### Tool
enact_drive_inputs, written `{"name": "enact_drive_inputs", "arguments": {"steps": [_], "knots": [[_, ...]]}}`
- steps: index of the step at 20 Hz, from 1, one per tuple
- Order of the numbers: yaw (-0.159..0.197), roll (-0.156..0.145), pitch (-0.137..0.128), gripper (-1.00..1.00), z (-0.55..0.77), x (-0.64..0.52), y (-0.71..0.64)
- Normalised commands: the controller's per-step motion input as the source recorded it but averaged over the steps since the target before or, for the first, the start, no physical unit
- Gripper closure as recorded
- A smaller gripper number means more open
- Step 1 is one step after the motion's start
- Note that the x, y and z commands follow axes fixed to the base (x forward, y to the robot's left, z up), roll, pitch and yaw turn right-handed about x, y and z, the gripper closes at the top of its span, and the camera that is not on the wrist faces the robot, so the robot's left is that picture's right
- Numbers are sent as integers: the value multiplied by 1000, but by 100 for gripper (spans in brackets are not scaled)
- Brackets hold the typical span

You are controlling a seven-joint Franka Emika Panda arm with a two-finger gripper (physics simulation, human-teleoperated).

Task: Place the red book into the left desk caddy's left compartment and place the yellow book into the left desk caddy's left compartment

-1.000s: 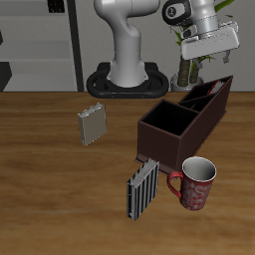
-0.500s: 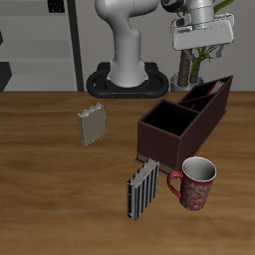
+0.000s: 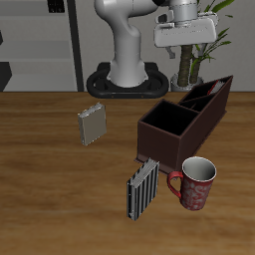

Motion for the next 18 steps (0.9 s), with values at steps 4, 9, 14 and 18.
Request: {"name": "enact_drive_inputs", "arguments": {"steps": [4,9,14,18], "knots": [[48,-44,-13,-100,70,77,-631],[27,-83,-15,-100,41,211,-742],[-5,-56,44,-100,-17,360,-732],[10,-81,4,-100,9,396,-912]]}}
